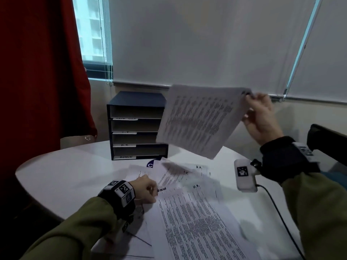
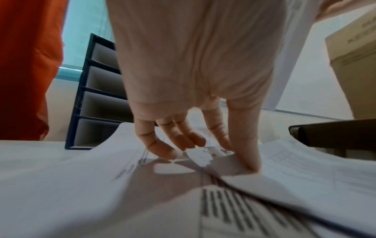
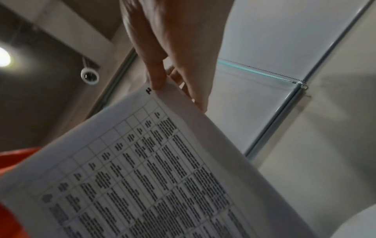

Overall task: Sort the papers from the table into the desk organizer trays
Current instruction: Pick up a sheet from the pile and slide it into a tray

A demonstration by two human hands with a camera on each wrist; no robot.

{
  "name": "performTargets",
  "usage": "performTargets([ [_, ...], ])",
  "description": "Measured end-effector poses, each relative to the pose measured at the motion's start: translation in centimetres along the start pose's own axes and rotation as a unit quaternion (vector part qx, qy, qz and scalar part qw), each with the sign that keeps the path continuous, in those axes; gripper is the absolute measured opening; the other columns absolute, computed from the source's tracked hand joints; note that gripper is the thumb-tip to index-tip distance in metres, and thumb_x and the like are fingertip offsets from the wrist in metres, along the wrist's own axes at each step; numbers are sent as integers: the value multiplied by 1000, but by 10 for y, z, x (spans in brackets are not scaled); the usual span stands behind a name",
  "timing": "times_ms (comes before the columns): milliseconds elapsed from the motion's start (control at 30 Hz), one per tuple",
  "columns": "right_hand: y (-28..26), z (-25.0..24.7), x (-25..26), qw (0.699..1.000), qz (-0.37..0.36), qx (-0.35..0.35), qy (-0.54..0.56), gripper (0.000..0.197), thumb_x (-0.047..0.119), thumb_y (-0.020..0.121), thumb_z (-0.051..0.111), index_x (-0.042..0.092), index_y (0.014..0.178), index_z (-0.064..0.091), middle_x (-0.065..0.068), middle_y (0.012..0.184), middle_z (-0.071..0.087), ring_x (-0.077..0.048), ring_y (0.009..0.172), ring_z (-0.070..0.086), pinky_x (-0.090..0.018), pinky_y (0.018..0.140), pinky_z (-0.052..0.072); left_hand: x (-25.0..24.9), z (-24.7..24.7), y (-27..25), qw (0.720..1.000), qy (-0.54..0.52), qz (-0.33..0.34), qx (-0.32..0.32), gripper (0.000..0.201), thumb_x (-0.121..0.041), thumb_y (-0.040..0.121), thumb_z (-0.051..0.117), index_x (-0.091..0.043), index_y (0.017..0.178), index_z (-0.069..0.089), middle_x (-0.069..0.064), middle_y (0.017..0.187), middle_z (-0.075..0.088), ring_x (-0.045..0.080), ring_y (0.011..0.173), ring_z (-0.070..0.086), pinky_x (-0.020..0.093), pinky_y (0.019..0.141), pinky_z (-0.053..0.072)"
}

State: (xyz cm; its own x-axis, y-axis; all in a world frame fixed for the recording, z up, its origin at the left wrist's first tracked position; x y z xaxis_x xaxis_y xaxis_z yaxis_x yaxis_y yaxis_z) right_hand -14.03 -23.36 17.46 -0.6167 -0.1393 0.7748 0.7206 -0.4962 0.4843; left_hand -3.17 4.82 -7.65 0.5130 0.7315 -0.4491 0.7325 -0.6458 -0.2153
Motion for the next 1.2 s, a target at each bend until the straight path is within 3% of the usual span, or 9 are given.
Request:
performTargets([
  [200, 6, -54, -27, 985, 19, -135, -105, 19, 10, 85, 61, 23, 82, 47, 8, 67, 52, 0, 49, 52, -20, 52, 47, 23, -33, -1, 985, -114, -23, -129, 21, -20, 79, 70, -24, 69, 52, -5, 77, 61, 10, 72, 56, 25, 71, 49],
  [367, -50, -74, -164, 901, 231, -12, -368, 9, 6, 81, 54, 8, 72, 55, -6, 57, 48, -9, 33, 46, -14, 34, 31, 38, -35, -4, 965, -192, -81, -160, 15, -24, 86, 64, -26, 82, 49, 1, 84, 62, 14, 72, 56, 23, 62, 42],
  [500, -108, -66, -226, 864, 330, 7, -381, 24, -13, 84, 38, 5, 92, 52, -14, 79, 53, -20, 59, 53, -19, 40, 39, 31, -28, -8, 968, -182, -130, -111, 32, -42, 99, 36, -15, 104, 51, 0, 103, 51, 19, 92, 56, 29, 78, 43],
  [600, -117, -50, -238, 869, 345, -3, -355, 20, -13, 85, 42, 4, 89, 51, -15, 81, 54, -21, 61, 50, -21, 43, 40, 25, -21, -14, 978, -138, -146, -52, 38, -52, 92, 45, -16, 103, 50, 0, 96, 50, 20, 81, 59, 28, 70, 45],
  [700, -121, -38, -235, 875, 361, 9, -322, 18, -7, 87, 51, 8, 97, 52, -11, 75, 53, -17, 57, 47, -15, 38, 37, 29, -23, -14, 987, -71, -133, -50, 25, -30, 77, 70, -23, 89, 50, 0, 94, 58, 16, 81, 55, 23, 63, 42],
  [867, -130, -58, -228, 866, 422, 20, -268, 32, -6, 85, 58, 2, 117, 56, -18, 98, 53, -22, 72, 52, -19, 50, 50, 18, -39, -17, 982, -132, -67, -121, 17, -12, 74, 67, -26, 80, 59, 2, 80, 59, 18, 68, 57, 22, 54, 48],
  [1000, -139, -63, -224, 855, 444, 17, -267, 35, -9, 82, 63, -1, 115, 56, -16, 94, 52, -26, 81, 55, -18, 46, 50, 5, -47, -21, 973, -145, 2, -178, 15, -13, 78, 68, -27, 83, 63, -3, 82, 60, 11, 66, 55, 18, 57, 45],
  [1133, -139, -52, -212, 858, 430, 28, -280, 15, -6, 82, 64, 6, 85, 56, -9, 73, 53, -11, 49, 54, -13, 37, 39, 0, -58, -25, 928, -305, 47, -210, 12, -9, 83, 68, -20, 83, 64, 3, 86, 63, 18, 76, 61, 24, 61, 51],
  [1200, -132, -41, -204, 879, 392, 42, -267, 11, 1, 82, 62, 11, 83, 58, -7, 71, 54, -11, 52, 53, -20, 55, 42, -1, -65, -30, 887, -390, 48, -241, 5, -11, 87, 64, -14, 90, 63, 7, 89, 64, 20, 78, 63, 30, 63, 52],
])
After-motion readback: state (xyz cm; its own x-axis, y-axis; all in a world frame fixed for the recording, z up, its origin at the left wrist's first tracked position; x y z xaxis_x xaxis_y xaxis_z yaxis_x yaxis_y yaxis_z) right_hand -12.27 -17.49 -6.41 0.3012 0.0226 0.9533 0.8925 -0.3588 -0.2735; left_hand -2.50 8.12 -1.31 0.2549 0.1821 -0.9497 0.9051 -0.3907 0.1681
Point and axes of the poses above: each hand's wrist, its own y-axis towards the middle knuckle, its own z-axis out of the palm, x = y × z, the point moved 8 cm from there along y, towards the middle knuckle
